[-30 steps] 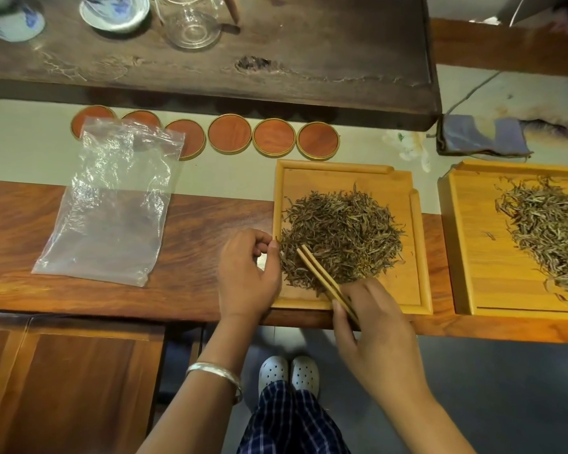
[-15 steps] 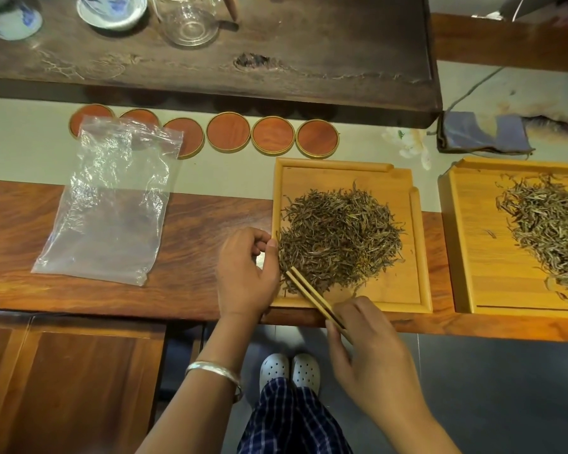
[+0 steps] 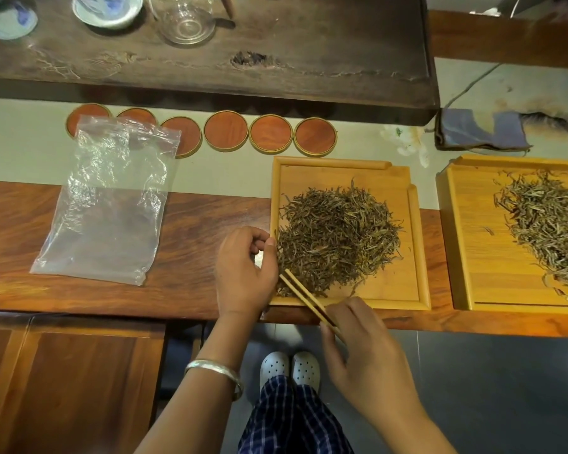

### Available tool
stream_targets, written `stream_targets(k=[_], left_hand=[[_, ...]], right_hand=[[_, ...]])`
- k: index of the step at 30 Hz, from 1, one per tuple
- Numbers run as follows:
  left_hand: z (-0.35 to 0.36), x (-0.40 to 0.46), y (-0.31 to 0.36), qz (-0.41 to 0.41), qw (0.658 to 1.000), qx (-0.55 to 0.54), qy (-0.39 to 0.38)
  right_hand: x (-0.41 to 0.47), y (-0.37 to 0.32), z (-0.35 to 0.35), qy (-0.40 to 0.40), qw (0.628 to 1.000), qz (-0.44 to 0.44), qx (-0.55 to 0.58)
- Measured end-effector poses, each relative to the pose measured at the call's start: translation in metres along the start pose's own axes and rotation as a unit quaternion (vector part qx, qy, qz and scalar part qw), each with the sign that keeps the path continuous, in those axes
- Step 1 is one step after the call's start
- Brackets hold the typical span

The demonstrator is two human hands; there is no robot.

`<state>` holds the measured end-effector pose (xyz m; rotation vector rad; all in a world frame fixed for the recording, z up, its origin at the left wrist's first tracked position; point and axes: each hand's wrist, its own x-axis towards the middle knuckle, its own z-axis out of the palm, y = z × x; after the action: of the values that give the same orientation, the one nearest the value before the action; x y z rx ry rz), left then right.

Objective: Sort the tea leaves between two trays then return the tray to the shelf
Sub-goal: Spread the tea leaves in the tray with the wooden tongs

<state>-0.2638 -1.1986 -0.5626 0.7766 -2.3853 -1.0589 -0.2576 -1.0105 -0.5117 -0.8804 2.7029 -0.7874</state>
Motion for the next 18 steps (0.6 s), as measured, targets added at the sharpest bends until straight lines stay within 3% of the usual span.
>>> stream_targets(k=[6,10,18], left_hand=[[0.0,0.0,0.0,0.001,1.0,0.003,0.0],[0.0,0.0,-0.002,-0.003,1.0,0.002,-0.002],[0.001,0.0,-0.002,-0.006,1.0,-0.004,0.0]], right_hand=[[0.031,0.0,-0.007,0.061,0.997,0.017,-0.037],[0.051,-0.003,-0.004,0.069,0.994,0.019,-0.082],[0.04,-0.002,-0.005,0.057,0.997,0.024,-0.05]])
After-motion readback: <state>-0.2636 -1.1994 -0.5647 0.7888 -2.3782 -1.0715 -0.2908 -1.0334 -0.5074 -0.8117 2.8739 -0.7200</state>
